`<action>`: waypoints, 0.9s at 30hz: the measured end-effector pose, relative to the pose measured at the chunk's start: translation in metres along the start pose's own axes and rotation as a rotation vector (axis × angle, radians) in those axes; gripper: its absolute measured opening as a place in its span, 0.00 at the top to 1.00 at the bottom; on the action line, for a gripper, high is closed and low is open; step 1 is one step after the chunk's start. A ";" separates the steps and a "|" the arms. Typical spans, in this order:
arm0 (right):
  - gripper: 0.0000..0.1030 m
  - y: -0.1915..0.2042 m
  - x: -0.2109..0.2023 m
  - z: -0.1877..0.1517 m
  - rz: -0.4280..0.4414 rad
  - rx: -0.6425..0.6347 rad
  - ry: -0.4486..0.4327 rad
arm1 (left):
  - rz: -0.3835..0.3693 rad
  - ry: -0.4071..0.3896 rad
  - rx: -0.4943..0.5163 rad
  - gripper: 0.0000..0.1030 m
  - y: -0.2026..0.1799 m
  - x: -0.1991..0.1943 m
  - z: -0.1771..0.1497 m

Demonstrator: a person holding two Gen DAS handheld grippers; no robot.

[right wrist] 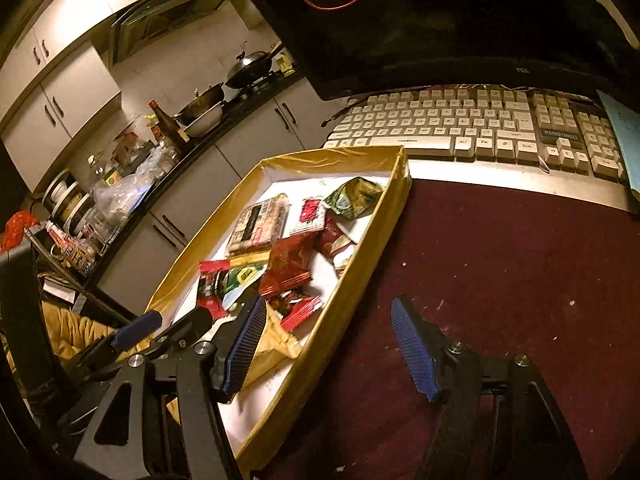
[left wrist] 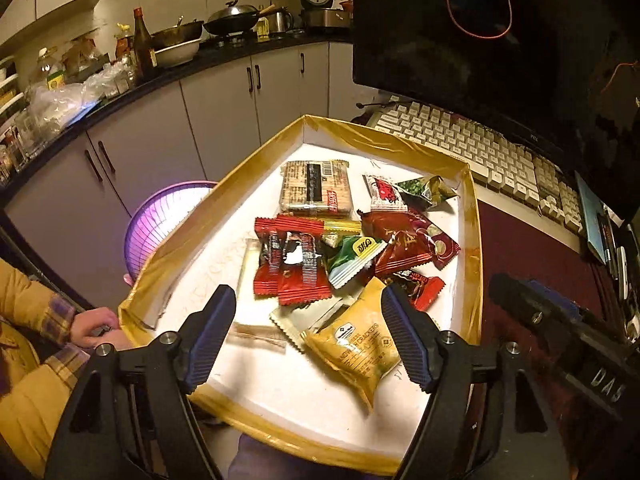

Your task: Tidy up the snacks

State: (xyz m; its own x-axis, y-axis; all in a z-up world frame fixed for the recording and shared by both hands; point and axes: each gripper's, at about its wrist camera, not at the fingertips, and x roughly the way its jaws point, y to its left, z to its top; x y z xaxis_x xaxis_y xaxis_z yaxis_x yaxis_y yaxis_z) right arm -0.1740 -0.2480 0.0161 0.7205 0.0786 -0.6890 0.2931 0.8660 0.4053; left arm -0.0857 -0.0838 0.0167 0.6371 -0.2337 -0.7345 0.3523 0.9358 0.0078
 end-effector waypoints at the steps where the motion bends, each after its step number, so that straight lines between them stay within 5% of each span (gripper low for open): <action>1: 0.34 0.003 -0.001 -0.001 -0.001 -0.012 0.002 | 0.000 0.002 0.002 0.27 0.001 -0.001 0.000; 27: 0.34 0.027 0.001 -0.003 -0.035 -0.070 -0.002 | 0.041 0.003 -0.010 0.26 0.013 0.000 -0.007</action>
State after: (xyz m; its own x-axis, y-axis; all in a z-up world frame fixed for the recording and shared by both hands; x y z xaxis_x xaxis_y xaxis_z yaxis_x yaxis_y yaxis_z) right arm -0.1674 -0.2230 0.0248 0.7121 0.0469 -0.7005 0.2733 0.9005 0.3382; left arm -0.0860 -0.0696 0.0124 0.6489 -0.1943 -0.7356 0.3189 0.9473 0.0312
